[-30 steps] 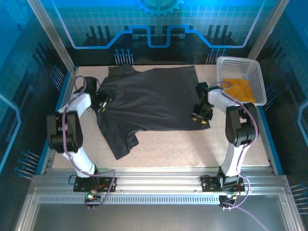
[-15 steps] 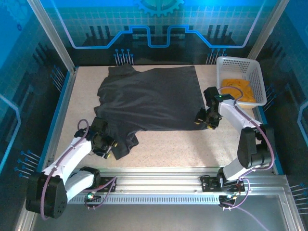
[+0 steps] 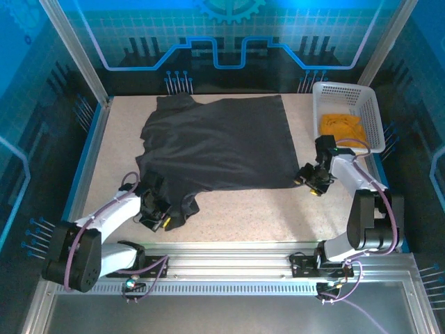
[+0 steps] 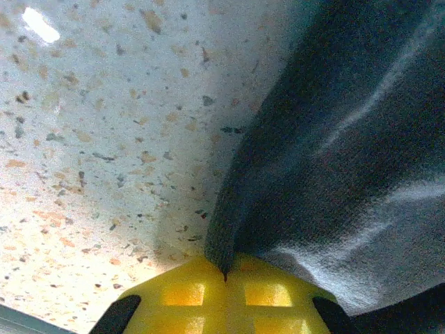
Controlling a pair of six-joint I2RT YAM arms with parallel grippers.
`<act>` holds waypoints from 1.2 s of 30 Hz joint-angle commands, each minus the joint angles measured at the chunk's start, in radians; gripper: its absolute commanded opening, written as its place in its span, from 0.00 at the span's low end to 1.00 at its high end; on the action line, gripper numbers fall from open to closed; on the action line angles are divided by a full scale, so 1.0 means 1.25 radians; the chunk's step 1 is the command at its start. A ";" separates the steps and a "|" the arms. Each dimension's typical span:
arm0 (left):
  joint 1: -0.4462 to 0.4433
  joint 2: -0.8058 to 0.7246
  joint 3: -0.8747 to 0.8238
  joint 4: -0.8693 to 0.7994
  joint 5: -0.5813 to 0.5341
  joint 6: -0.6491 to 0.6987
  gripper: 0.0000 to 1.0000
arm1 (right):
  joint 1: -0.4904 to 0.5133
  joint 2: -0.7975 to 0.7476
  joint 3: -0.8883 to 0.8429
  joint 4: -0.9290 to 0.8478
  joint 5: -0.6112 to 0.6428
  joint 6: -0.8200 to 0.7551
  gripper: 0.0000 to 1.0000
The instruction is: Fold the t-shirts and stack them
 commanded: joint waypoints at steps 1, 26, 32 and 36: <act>-0.012 -0.043 -0.001 0.004 -0.015 0.028 0.00 | -0.022 0.015 -0.018 0.086 -0.050 0.045 0.54; -0.012 -0.331 0.038 -0.336 0.007 -0.023 0.00 | 0.050 0.026 0.007 -0.033 0.069 0.118 0.00; -0.015 -0.442 0.012 -0.391 0.049 -0.062 0.00 | 0.067 -0.159 -0.112 -0.124 0.127 0.146 0.00; -0.023 -0.453 0.059 -0.395 0.042 -0.054 0.00 | 0.070 -0.217 -0.144 -0.155 0.137 0.135 0.00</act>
